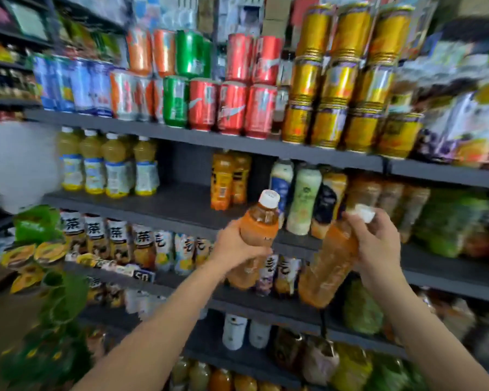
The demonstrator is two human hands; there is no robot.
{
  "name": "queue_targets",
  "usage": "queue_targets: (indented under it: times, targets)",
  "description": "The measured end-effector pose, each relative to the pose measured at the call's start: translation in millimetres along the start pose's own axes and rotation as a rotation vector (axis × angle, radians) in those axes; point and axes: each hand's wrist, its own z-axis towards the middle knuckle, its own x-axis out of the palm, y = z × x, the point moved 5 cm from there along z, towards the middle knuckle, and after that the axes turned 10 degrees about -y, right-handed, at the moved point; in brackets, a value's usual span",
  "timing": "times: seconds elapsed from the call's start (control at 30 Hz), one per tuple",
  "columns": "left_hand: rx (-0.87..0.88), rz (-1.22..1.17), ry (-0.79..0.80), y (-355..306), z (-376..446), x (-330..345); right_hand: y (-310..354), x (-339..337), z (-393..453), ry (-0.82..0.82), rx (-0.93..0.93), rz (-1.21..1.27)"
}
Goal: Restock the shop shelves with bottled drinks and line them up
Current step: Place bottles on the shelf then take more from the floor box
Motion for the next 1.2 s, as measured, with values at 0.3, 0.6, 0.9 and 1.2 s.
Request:
queue_targets:
  times: [0.3, 0.6, 0.9, 1.2]
  targets:
    - [0.042, -0.026, 0.123, -92.5, 3.5, 163.5, -26.3, -114.6, 145.9, -0.181, -0.280, -0.106]
    - [0.012, 0.012, 0.026, -95.0, 23.1, 212.6, -100.0, -98.7, 211.1, 0.170, -0.014, -0.274]
    - [0.035, 0.045, 0.031, -111.8, 40.6, 245.2, -153.4, -110.2, 232.1, 0.160, 0.087, -0.572]
    - [0.090, 0.138, -0.023, -124.9, 65.2, 290.0, -197.2, -112.7, 230.4, 0.169, 0.097, -0.784]
